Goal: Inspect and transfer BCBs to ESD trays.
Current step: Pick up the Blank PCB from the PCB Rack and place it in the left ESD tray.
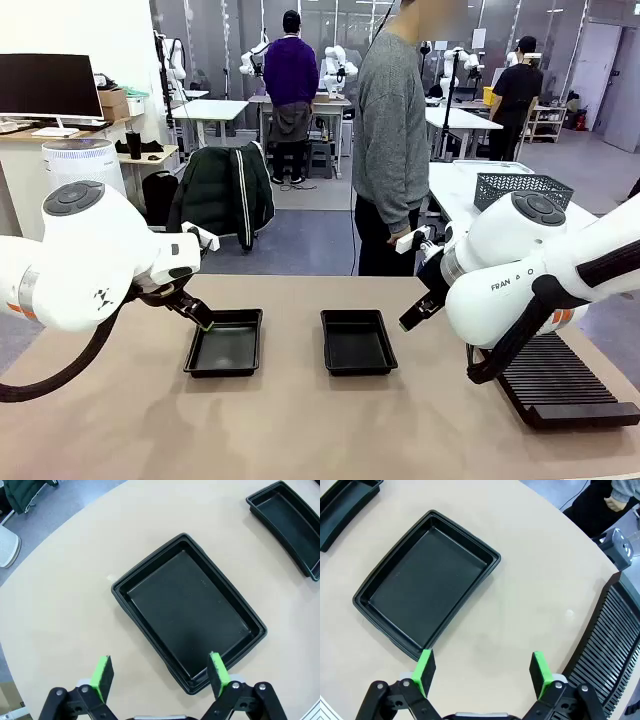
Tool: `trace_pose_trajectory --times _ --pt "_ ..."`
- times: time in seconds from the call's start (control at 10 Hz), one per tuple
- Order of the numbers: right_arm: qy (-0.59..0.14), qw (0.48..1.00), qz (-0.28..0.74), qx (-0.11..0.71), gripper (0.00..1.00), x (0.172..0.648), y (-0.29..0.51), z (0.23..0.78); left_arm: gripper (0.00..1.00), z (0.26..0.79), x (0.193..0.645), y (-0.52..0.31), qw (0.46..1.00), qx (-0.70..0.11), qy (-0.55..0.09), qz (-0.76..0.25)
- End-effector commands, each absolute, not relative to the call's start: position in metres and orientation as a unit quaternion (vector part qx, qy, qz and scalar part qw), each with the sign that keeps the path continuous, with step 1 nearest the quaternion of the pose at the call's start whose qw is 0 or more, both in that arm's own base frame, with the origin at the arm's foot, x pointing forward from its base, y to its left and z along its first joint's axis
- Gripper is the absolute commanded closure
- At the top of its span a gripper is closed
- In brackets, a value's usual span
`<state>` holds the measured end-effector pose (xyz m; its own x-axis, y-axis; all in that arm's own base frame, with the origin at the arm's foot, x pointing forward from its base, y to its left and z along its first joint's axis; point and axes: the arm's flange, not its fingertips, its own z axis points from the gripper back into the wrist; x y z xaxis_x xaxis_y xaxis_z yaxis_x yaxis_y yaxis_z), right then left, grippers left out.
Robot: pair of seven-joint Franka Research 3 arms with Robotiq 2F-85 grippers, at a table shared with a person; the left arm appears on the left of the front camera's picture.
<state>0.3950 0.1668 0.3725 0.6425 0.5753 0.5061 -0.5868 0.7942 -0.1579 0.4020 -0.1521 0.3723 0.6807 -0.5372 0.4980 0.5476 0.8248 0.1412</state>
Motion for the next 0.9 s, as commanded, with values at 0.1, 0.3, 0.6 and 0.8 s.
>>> trace_pose_trajectory --times 0.1,0.3,0.6,0.8 --pt "-0.276 0.906 0.321 0.010 0.00 0.3949 0.1668 0.3725 0.00 0.3722 0.4019 -0.1521 0.917 -0.010 -0.268 -0.296" --pt "-0.276 0.906 0.321 0.010 0.00 0.3949 0.1668 0.3725 0.00 0.3722 0.4019 -0.1521 0.917 -0.010 -0.268 -0.296" --pt "-0.276 0.906 0.321 0.010 0.00 0.3949 0.1668 0.3725 0.00 0.3722 0.4019 -0.1521 0.917 -0.010 -0.268 -0.296" --pt "-0.276 0.906 0.321 0.010 0.00 0.3949 0.1668 0.3725 0.00 0.3722 0.4019 -0.1521 0.917 -0.010 -0.268 -0.296"
